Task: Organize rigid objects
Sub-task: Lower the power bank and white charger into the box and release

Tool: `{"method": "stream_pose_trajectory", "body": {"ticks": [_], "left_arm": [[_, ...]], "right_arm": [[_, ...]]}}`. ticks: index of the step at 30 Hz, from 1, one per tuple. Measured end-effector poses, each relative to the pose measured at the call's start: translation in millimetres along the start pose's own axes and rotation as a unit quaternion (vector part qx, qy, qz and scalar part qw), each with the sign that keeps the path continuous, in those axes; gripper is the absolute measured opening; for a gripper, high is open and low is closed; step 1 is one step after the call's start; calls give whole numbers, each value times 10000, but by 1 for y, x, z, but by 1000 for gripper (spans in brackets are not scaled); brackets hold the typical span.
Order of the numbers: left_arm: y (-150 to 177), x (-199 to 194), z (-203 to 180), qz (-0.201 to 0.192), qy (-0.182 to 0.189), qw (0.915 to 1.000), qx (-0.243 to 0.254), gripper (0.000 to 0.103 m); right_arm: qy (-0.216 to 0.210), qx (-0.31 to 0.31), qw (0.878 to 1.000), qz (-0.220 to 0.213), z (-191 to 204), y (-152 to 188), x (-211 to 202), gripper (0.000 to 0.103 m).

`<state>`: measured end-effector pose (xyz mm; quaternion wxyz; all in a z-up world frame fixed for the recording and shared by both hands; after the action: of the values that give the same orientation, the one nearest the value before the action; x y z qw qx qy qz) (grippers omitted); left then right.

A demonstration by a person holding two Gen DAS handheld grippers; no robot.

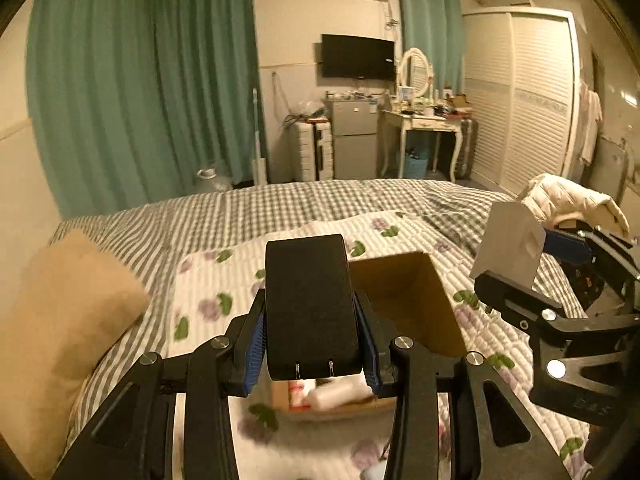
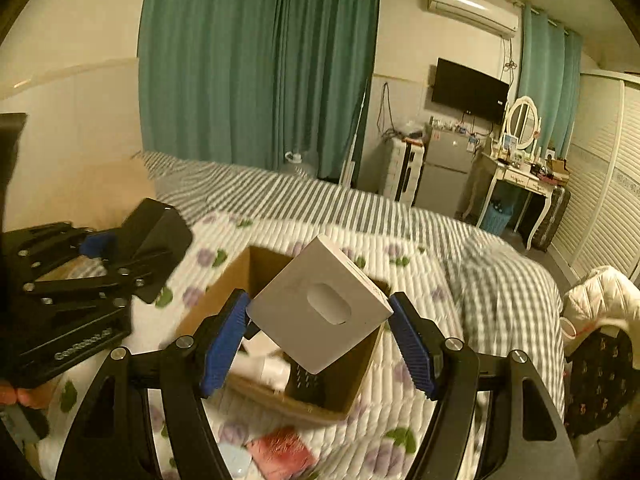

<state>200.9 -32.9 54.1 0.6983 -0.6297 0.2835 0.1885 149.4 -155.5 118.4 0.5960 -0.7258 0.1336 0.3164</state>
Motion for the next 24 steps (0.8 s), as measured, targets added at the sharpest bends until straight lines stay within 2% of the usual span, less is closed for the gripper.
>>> {"method": "stream_pose_trajectory", "body": {"ticks": [6,10,15,24], "left_arm": [[-16,45,-8,331,267,9991,15,41],[-11,81,-12,497,242,9984,131,41],[11,119,-15,686,207,9972,233,40],[43,158,-12,1044,25,9944,178,40]], "right_arm": [[-20,188,9997,140,-22,-21,24,70],[-50,377,9985,406,-34,-22,57,70],[47,499,9950,860,-47,-5,111,70],[80,507,9877,1478,-44,34,167,70]]}}
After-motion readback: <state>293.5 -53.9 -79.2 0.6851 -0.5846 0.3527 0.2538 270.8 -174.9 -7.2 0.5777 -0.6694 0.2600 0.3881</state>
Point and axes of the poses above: each gripper's, at about its wrist camera, not at the fingertips, and x roughly the way its jaws point, z to its left, y to its underside, the point moved 6 cm from there along x, roughly the way its jaws point, and after that the axes turned 3 degrees about z, right-handed, at the moved point
